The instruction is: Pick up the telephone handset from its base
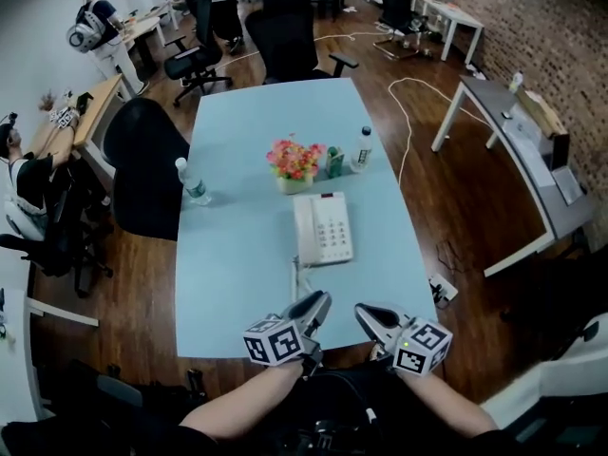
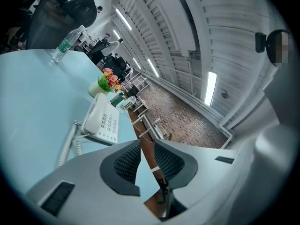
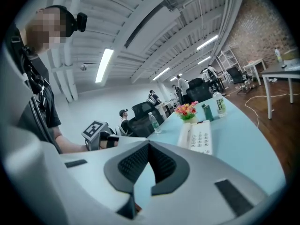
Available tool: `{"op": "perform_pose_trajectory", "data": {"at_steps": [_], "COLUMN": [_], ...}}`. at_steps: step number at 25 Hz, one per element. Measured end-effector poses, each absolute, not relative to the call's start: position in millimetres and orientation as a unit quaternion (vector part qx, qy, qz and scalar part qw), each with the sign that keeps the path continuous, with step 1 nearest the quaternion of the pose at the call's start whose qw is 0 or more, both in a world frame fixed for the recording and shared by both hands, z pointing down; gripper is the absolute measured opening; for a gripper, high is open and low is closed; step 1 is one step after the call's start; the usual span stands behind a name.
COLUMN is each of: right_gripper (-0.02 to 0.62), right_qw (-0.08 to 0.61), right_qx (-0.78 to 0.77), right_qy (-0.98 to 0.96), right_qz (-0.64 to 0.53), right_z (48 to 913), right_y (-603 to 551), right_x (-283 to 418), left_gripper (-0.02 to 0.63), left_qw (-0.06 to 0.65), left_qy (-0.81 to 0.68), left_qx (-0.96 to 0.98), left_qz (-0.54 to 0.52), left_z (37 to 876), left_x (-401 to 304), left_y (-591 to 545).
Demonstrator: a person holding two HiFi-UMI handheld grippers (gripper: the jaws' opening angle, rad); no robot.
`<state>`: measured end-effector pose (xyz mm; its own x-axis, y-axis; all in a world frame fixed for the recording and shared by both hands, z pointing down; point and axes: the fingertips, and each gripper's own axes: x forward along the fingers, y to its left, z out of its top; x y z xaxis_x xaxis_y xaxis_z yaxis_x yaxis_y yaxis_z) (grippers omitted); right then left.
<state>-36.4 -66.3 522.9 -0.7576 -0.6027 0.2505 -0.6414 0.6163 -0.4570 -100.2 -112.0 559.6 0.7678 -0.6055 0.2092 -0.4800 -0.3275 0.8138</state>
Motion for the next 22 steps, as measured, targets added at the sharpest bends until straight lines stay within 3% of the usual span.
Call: {"op": "perform_pose_trajectory", "data": {"at_steps": [16, 22], "right_gripper": [0.017, 0.017], "right_qw": [0.1, 0.085], "right_qx": [0.235, 0.21], "right_qy": [-0.935, -0.939], "right_qz": [0.248, 0.261], "right_z": [525.3, 528.1], "right_y": [-132.4, -151.7], "right_x": [-36.9, -8.8], "left_gripper": [0.072, 0.121], "left_qw": [0.425, 0.291], "left_qy": [-0.487, -0.576], "left_qx": [0.76, 0.758], "left_qz": [-0.07, 0.091], "left_z": [586.9, 591.9], "left_x": [-146.8, -153.5], "left_y": [-185.5, -242.2]}}
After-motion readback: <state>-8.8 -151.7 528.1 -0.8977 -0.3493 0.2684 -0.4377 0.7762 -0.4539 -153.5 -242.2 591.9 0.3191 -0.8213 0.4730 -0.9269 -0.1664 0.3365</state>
